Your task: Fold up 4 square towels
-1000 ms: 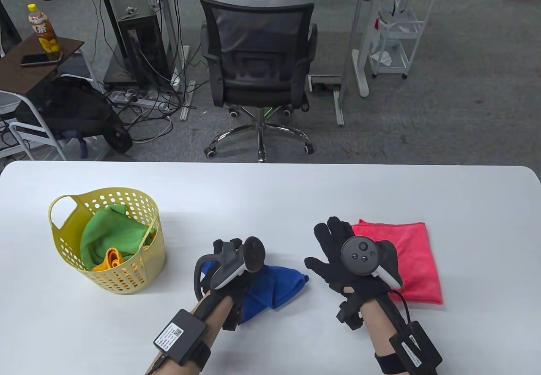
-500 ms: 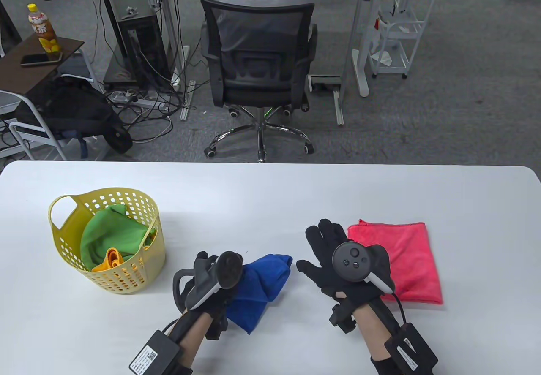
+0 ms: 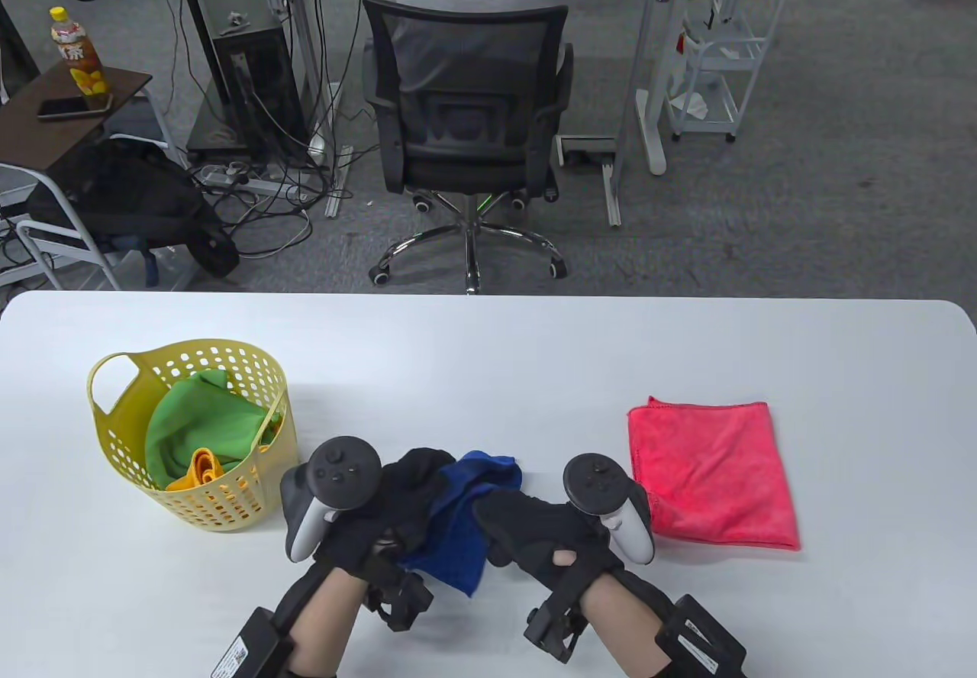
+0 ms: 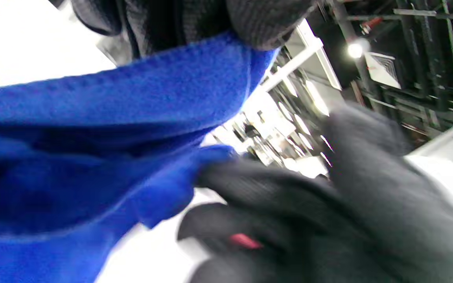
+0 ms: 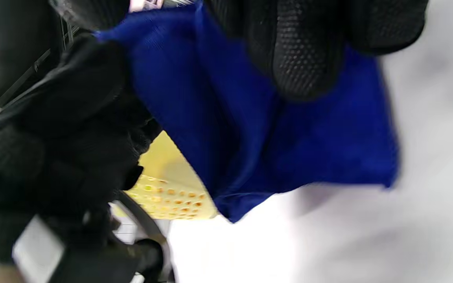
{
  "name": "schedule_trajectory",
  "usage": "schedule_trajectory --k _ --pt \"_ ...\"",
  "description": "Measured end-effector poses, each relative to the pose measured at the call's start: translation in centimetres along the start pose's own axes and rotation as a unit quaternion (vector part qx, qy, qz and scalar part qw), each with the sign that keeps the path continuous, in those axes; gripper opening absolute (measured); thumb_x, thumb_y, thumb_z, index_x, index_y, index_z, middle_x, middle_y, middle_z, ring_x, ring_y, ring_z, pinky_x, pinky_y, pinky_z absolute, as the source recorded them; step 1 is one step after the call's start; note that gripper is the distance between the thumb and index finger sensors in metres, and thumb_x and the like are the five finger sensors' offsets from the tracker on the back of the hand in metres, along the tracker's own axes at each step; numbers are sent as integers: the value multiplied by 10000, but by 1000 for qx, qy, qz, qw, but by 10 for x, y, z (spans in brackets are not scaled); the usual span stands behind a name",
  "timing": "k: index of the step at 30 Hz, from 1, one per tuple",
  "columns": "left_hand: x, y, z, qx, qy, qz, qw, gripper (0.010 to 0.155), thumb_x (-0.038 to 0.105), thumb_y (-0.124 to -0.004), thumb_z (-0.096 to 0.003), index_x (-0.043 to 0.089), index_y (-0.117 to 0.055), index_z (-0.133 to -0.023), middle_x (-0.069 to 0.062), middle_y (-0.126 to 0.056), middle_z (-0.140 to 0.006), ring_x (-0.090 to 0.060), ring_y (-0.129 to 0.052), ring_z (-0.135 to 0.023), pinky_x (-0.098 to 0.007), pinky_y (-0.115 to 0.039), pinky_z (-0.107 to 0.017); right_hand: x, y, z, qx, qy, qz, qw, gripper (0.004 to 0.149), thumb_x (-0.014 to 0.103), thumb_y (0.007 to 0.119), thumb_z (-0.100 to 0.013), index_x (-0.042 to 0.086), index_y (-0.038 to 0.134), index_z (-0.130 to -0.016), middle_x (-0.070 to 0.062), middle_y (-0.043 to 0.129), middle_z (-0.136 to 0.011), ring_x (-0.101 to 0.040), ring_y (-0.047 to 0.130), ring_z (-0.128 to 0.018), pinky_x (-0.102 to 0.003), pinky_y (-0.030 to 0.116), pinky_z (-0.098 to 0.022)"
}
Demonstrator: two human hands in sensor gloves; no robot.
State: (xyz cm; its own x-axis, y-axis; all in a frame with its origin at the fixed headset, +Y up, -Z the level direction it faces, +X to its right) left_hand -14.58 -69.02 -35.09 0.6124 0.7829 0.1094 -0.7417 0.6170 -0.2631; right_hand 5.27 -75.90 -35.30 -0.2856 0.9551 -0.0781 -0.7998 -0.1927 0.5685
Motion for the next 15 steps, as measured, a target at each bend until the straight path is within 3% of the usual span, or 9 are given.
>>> schedule_trajectory --k 2,6,10,15 --pt "8 -16 0 -43 -15 9 999 416 347 -721 -558 252 -768 -960 26 -979 -854 -258 -919 -942 -511 -599 -830 -17 -2 -7 14 3 -84 996 847 553 664 -540 -67 478 -1086 -360 644 -1020 -483 794 -796 -706 621 -576" --pt "8 -20 -2 -29 -11 -18 999 424 348 -698 -557 254 -741 -968 44 -967 -846 -231 -897 -951 -546 -561 -835 -23 -1 -13 33 -25 -162 986 708 441 723 -550 -11 547 -1067 -314 671 -1019 -450 781 -821 -687 593 -607" --pt "0 -22 -6 -57 -10 34 998 427 345 -669 -568 262 -695 -986 52 -930 -854 -217 -865 -965 -555 -578 -831 -23 -9 -18 19 -65 -175 982 654 368 803 -517 -27 605 -1000 -288 781 -874 -339 879 -665 -629 653 -592" --pt "-8 -18 -9 -98 -26 167 981 435 341 -613 -595 259 -612 -1022 60 -871 -848 -236 -899 -942 -549 -618 -827 -30 -9 -19 7 -50 -224 973 652 386 791 -526 -44 598 -977 -201 870 -738 -249 930 -490 -600 712 -566"
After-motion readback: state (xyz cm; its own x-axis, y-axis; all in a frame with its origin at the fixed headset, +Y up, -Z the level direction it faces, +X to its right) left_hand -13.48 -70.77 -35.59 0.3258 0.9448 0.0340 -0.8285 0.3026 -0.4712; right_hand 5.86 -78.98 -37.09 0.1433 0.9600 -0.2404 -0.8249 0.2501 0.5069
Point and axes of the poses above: the tracker on the back of each hand, its own x axis roughly to the thumb side, its own z axis roughly from the fingertips to the wrist, y = z × x, the point moved 4 cm from there along -z, roughly from the wrist to the fingertips
